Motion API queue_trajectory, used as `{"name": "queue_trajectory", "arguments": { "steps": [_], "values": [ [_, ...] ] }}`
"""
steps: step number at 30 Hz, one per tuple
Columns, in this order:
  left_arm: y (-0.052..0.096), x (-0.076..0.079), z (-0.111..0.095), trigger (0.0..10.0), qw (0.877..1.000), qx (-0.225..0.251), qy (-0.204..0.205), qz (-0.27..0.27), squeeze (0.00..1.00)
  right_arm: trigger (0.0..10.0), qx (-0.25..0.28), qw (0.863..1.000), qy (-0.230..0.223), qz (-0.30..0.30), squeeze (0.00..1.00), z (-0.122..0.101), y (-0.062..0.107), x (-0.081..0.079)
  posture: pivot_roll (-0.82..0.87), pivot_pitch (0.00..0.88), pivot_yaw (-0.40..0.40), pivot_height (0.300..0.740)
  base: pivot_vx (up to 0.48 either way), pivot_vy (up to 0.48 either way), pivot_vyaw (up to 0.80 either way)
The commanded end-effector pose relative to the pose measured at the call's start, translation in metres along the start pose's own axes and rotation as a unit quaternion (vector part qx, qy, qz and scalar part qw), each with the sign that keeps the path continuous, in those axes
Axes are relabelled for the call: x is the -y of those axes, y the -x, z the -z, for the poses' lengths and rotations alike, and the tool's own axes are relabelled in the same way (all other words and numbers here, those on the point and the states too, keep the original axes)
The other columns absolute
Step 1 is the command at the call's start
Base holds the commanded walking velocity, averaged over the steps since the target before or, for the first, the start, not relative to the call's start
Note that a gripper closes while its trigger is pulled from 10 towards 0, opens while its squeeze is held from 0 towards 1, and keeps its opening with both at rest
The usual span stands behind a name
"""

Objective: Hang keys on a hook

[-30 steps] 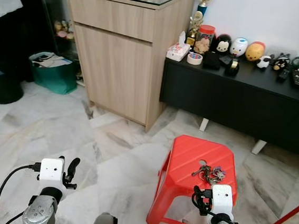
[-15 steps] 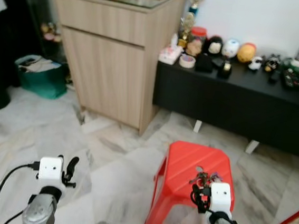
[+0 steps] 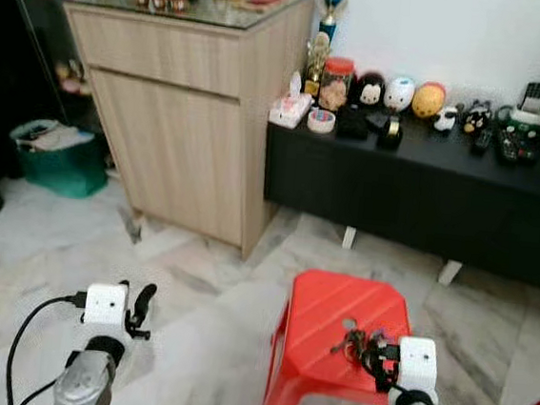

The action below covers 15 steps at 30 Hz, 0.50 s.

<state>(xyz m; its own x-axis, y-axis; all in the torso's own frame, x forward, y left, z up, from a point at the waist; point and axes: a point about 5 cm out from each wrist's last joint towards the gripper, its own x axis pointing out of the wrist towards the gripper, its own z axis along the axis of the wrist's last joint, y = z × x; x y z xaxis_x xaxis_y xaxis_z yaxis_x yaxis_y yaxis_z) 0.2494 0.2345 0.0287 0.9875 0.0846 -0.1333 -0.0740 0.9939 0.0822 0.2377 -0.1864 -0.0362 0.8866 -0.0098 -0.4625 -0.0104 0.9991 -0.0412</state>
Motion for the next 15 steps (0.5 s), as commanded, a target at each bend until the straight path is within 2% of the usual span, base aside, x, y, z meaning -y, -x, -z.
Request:
{"name": "queue_trajectory", "arguments": {
  "steps": [1,7,11,15],
  "values": [
    [0.000,-0.003,0.000,10.0,1.000,-0.005,0.002,-0.005,0.00,10.0,0.000,1.000,-0.001,0.004,0.00,-0.004,-0.002,0.002,0.06,0.000,-0.026,0.645,0.300,0.000,0.00],
    [0.000,-0.003,0.000,10.0,1.000,-0.005,0.001,-0.007,0.00,10.0,-0.032,0.999,0.014,-0.003,0.00,0.004,-0.002,0.002,0.06,0.000,-0.024,0.645,0.288,0.000,0.00],
    [0.000,-0.003,0.000,10.0,1.000,-0.003,0.002,-0.011,0.00,10.0,-0.070,0.995,0.066,-0.034,0.00,0.012,-0.001,-0.002,0.06,0.000,-0.023,0.645,0.000,0.000,0.00],
    [0.000,-0.002,0.000,10.0,1.000,-0.003,0.002,-0.009,0.00,10.0,-0.091,0.991,0.062,-0.070,0.00,0.012,-0.003,-0.006,0.06,0.000,-0.022,0.645,0.000,0.000,0.00]
  ]
}}
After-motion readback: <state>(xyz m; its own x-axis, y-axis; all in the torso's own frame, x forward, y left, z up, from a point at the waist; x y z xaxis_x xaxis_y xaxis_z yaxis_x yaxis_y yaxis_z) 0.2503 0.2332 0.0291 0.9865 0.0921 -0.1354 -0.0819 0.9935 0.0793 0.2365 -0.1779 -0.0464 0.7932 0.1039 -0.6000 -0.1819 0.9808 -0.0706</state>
